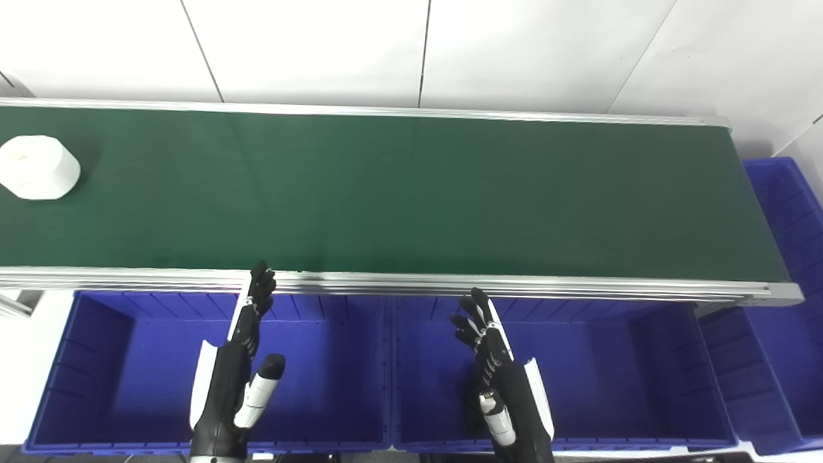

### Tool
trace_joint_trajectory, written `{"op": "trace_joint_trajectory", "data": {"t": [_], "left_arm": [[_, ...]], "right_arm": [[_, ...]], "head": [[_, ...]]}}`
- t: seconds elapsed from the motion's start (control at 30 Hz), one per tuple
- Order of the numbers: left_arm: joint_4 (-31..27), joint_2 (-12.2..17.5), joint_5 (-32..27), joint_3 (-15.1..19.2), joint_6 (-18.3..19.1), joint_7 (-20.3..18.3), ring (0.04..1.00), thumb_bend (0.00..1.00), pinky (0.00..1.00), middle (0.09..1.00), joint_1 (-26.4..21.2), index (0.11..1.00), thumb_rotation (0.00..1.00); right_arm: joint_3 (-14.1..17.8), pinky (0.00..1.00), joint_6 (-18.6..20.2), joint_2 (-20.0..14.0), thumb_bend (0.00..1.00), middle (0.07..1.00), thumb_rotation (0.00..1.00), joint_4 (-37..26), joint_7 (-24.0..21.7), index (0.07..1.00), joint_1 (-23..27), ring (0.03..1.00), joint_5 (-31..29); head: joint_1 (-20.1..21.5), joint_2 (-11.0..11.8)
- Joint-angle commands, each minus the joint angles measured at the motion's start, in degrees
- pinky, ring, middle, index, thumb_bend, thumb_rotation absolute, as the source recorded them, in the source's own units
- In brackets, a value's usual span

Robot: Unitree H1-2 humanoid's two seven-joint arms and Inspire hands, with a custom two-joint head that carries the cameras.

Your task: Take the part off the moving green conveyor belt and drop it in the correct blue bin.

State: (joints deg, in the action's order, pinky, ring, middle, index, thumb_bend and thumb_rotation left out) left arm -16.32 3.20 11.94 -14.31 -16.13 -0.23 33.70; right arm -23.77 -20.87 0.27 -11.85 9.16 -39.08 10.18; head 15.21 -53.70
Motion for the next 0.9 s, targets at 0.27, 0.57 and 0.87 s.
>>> {"op": "trace_joint_trajectory", "data": {"t": [0.27,0.57,0.87], "left_arm": [[-0.5,-0.6,0.5,-0.2,-0.9,0.1,0.949,0.68,0.91,0.965,1.4,0.969,0.99],[-0.5,-0.2,1.5,-0.5,-1.1,0.1,0.948,0.69,0.91,0.966,2.1,0.966,0.99],[-0.1,0.0,2.2,-0.6,-1.9,0.2,0.942,0.64,0.89,0.962,2.2,0.966,1.00]], "right_arm": [[-0.8,0.89,-1.3,2.6,0.89,0.944,1.00,-0.7,-0.5,0.993,-1.3,0.894,0.5],[-0.4,0.91,-2.5,2.6,0.88,0.948,1.00,0.2,0.0,0.985,-1.2,0.908,1.5],[0.1,0.96,-3.6,3.1,0.87,0.966,1.00,0.8,0.2,0.987,-1.2,0.940,2.6]], "head": [[-1.2,1.6],[-1.6,2.6],[-1.8,3.1]]}}
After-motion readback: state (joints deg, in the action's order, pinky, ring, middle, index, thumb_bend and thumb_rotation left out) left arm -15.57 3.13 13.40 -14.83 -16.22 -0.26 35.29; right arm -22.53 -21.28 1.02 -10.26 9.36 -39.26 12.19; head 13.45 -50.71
